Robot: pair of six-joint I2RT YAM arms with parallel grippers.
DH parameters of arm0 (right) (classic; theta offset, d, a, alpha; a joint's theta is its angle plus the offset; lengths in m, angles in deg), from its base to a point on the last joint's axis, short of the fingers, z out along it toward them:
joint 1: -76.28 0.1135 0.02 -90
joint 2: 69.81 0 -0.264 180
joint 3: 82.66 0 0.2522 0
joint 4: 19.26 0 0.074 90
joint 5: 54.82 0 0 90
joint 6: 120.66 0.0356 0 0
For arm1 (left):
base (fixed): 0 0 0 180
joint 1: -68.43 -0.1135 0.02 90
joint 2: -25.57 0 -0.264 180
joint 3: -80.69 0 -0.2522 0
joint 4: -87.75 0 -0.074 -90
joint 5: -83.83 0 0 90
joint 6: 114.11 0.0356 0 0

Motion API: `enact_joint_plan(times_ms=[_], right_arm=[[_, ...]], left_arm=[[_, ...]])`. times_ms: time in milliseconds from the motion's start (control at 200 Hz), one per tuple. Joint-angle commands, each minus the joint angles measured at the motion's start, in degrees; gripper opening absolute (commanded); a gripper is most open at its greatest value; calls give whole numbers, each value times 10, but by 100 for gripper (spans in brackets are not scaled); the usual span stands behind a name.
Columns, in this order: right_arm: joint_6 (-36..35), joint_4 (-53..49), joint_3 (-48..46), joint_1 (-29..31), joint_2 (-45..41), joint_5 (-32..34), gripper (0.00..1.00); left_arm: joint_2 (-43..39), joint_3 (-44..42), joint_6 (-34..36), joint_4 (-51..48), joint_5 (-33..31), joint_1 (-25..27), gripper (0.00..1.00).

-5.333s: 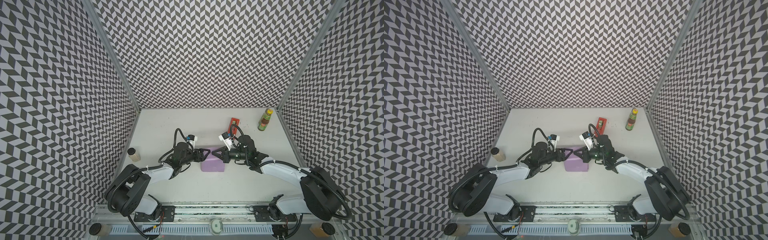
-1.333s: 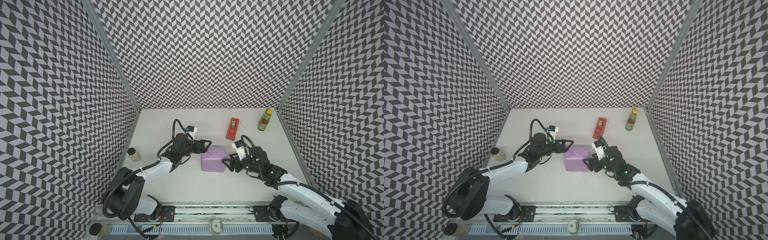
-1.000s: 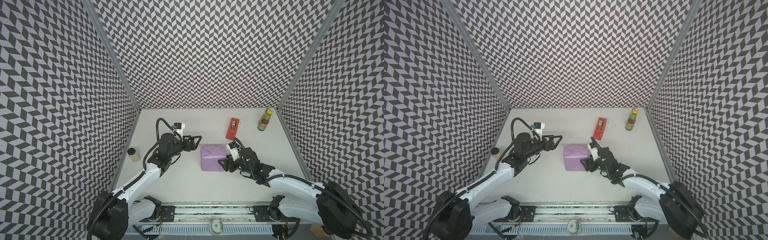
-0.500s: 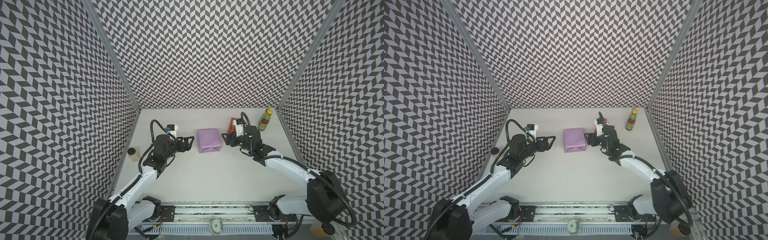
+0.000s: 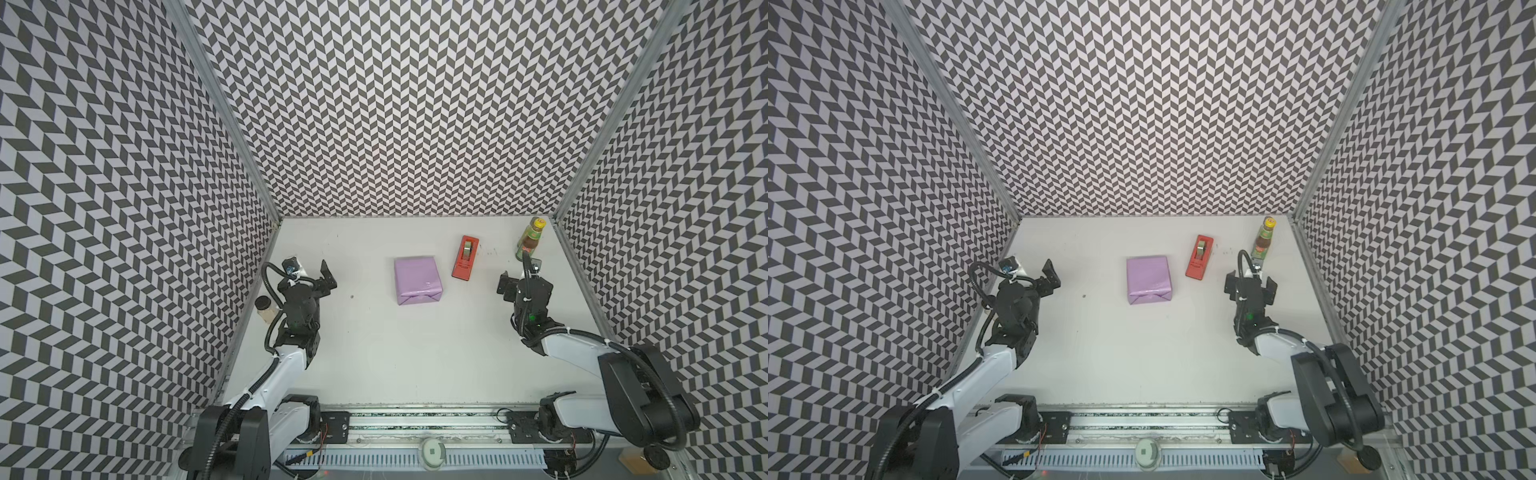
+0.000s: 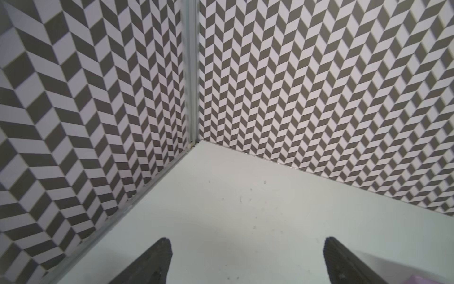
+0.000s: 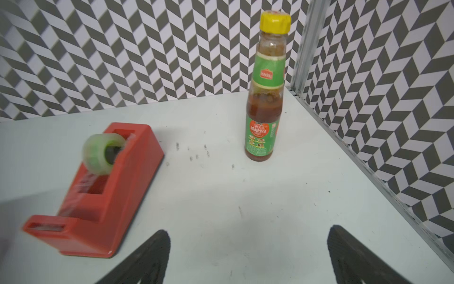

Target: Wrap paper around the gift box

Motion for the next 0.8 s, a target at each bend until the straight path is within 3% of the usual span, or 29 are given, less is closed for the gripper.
enact_joint_plan(times_ms=[0,40,150,230,305,335,401,451,546,606,796], right_arm=[[-51,160,-24,-11,19,-42,100],[-62,177,-30,-15,14,-71,100],[-77,340,-94,-31,23,-113,100],[-71,414,-132,-49,63,-156,99],[-81,553,-158,-50,123,-161,99],[-78,537,-156,-47,118,-147,99],[-70,443,-138,-47,82,-146,99],[-73,397,-118,-49,76,-151,99],[-63,439,-117,-57,102,-151,99],[-67,477,-126,-56,115,-146,99],[-55,431,-106,-65,111,-154,99]], left_arm=[[75,-31,89,139,32,-4,97],[114,-31,96,162,48,-6,98],[195,-40,103,264,113,-20,98],[219,-46,100,287,149,-31,99],[278,-64,103,385,191,-46,100],[283,-67,103,403,192,-46,100],[258,-46,96,316,186,-46,100],[274,-60,101,369,187,-46,100],[261,-48,98,326,186,-46,100],[270,-57,101,361,187,-45,100],[267,-55,101,351,188,-45,100]])
